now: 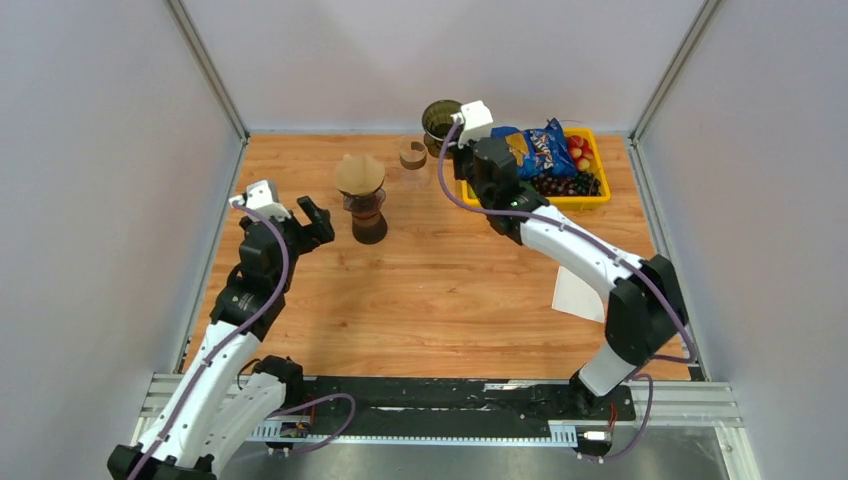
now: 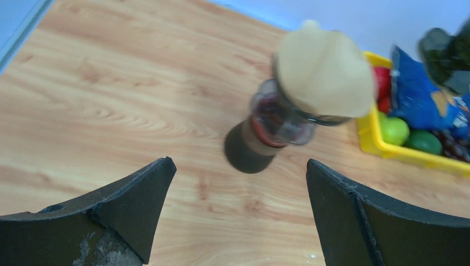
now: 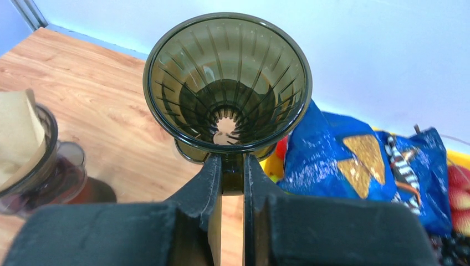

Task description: Place the coffee filter in the dripper

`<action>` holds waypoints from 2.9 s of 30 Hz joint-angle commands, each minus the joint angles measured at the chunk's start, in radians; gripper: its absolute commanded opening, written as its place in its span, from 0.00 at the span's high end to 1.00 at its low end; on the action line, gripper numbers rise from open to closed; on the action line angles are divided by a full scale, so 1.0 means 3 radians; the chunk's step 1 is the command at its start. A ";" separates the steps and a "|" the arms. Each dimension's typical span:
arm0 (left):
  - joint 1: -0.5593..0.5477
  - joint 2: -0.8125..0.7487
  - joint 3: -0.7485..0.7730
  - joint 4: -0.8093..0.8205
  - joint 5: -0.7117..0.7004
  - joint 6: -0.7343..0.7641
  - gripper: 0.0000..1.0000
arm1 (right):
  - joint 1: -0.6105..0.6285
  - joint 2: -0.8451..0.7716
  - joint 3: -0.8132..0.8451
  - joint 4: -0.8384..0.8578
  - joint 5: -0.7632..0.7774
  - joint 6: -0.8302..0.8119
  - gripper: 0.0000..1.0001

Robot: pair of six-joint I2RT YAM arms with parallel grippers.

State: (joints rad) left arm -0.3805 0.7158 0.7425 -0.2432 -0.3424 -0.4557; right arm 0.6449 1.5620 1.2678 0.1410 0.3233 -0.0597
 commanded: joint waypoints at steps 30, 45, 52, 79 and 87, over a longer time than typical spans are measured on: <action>0.0601 0.0010 -0.0527 0.0007 -0.0592 -0.0495 0.00 | -0.0095 0.1971 0.2269 -0.0391 -0.0307 -0.0184 1.00; 0.0603 0.0047 -0.0514 0.0029 -0.0543 -0.0476 0.00 | -0.0114 0.2062 0.2328 -0.0456 -0.0245 -0.0169 1.00; 0.0602 0.0047 -0.0513 0.0026 -0.0523 -0.0464 0.00 | -0.0115 0.2085 0.2345 -0.0456 -0.0258 -0.0159 0.97; 0.0603 0.0036 -0.0505 0.0010 -0.0475 -0.0435 0.00 | -0.0115 0.1750 0.2064 -0.0586 -0.0211 -0.0052 0.87; 0.0600 0.0036 -0.0501 0.0004 -0.0468 -0.0424 0.00 | -0.0116 0.1781 0.2053 -0.0590 -0.0235 -0.0031 0.82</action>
State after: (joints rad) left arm -0.2077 0.7349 0.5854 -0.2646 -0.4904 -0.5964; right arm 0.6140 2.1490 1.8820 -0.0578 0.2443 -0.0868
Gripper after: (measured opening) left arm 0.998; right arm 0.180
